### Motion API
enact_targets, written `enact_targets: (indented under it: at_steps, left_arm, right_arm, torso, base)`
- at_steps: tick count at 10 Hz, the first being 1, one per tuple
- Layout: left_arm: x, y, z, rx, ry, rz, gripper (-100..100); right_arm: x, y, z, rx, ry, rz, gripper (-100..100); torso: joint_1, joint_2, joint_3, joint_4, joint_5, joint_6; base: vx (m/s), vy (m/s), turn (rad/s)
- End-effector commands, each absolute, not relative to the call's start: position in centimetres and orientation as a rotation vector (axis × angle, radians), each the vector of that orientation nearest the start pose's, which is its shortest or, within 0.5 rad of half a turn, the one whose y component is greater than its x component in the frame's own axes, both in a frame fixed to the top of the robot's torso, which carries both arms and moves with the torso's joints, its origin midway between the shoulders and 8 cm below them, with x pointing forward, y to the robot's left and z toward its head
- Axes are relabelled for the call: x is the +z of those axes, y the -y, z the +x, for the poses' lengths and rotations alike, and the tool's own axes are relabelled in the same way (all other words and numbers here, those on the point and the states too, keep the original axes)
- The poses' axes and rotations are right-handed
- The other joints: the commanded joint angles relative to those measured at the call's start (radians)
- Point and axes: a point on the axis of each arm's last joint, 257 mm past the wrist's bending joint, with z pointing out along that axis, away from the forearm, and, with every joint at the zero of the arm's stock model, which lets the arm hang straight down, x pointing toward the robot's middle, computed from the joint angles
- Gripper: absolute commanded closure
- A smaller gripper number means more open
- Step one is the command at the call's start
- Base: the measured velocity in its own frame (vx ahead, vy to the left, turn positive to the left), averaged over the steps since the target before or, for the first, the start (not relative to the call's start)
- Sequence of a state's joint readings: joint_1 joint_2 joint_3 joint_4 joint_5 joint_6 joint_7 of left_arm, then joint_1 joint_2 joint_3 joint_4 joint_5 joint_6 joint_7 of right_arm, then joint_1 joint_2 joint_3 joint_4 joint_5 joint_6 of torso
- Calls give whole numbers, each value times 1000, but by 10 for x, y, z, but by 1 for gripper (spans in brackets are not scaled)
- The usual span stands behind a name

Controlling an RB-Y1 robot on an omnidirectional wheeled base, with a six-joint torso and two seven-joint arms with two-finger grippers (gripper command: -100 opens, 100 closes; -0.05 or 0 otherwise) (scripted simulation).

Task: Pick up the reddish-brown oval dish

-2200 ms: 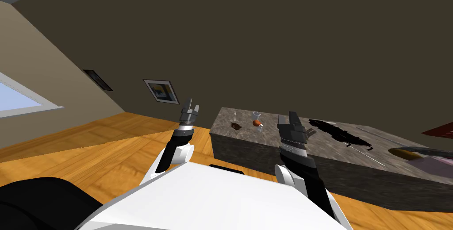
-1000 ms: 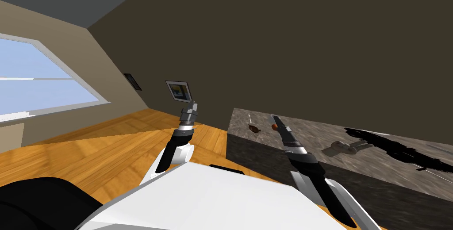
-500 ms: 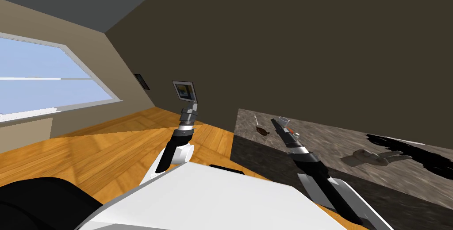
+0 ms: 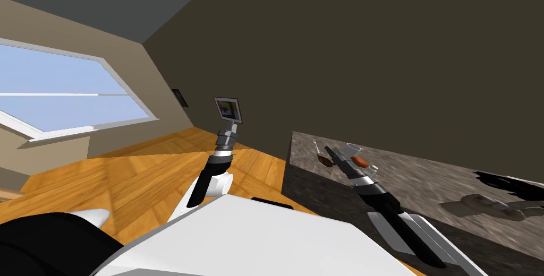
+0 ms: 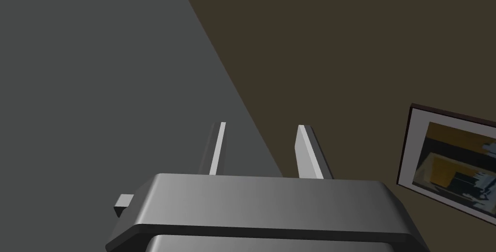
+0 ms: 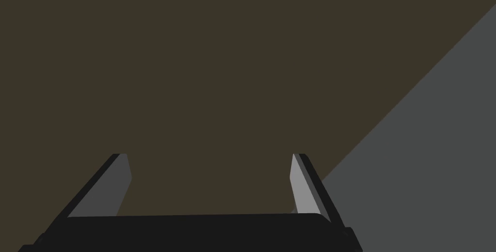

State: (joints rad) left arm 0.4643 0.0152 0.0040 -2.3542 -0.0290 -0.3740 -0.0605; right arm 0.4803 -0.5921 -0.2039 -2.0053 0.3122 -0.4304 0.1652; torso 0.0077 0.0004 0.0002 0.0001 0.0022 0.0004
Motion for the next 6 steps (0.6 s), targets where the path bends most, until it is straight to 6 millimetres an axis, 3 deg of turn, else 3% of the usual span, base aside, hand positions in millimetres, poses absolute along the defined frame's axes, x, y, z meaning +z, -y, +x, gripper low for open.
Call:
enact_targets:
  at_steps: [1, 4, 5, 6]
  left_arm:
    - [45, -273, 352, -1230, -666, -622, 0]
    - [45, -273, 352, -1230, -666, -622, 0]
    - [45, -273, 352, -1230, -666, -622, 0]
    - [45, -273, 352, -1230, -666, -622, 0]
  right_arm:
    - [-100, 356, 400, 507, -1393, 25, -100]
    - [-112, 369, 403, 442, -1454, -39, -100]
    - [-126, 384, 404, 384, -1502, -70, -100]
    - [-124, 384, 404, 380, -1507, -86, -100]
  torso:
    - [0, 0, 0, 0, 0, 0]
    - [0, 0, 0, 0, 0, 0]
    - [-2, 1, 0, 0, 0, 0]
    - [0, 0, 0, 0, 0, 0]
  base:
    - [26, 137, 102]
    - [12, 110, 67]
    - [24, 129, 102]
    - [27, 104, 64]
